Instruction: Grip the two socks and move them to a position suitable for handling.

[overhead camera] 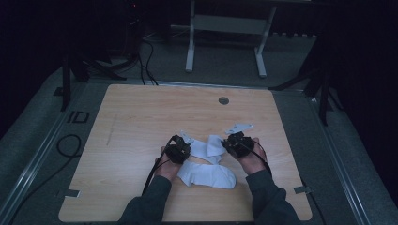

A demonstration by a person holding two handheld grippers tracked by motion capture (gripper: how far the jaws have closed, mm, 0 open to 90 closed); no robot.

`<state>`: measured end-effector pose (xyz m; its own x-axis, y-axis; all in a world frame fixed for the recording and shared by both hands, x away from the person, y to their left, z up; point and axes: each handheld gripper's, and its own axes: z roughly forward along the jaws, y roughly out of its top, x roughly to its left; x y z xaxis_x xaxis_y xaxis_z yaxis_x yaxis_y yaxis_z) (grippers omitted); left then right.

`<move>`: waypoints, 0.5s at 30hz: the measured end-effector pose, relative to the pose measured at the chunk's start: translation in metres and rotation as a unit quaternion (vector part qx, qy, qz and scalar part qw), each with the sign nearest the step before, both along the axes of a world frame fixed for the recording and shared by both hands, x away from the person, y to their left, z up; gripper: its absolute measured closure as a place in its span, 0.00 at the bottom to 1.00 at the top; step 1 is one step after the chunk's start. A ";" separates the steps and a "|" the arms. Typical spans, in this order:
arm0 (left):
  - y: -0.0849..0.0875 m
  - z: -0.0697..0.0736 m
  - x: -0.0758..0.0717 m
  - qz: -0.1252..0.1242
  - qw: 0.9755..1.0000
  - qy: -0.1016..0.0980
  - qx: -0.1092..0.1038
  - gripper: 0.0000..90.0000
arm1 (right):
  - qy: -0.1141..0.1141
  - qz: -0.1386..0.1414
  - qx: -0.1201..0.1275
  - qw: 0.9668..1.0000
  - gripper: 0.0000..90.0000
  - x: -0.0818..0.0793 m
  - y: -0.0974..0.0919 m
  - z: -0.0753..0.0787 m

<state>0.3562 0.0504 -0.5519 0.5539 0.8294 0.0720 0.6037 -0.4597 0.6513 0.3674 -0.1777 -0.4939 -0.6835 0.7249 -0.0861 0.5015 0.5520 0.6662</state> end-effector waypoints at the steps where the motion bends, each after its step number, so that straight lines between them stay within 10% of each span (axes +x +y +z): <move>1: 0.000 0.000 0.000 0.000 1.000 0.000 0.000 1.00 | -0.003 -0.004 -0.001 1.000 0.96 0.000 -0.005 0.002; 15: -0.001 0.000 0.000 -0.001 1.000 -0.002 0.004 1.00 | 0.009 -0.068 -0.003 0.998 0.96 -0.007 -0.081 0.003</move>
<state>0.3560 0.0498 -0.5519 0.5550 0.8279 0.0811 0.6007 -0.4662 0.6495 0.3601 -0.2591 -0.4911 -0.5803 0.8105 -0.0796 0.5834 0.4819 0.6538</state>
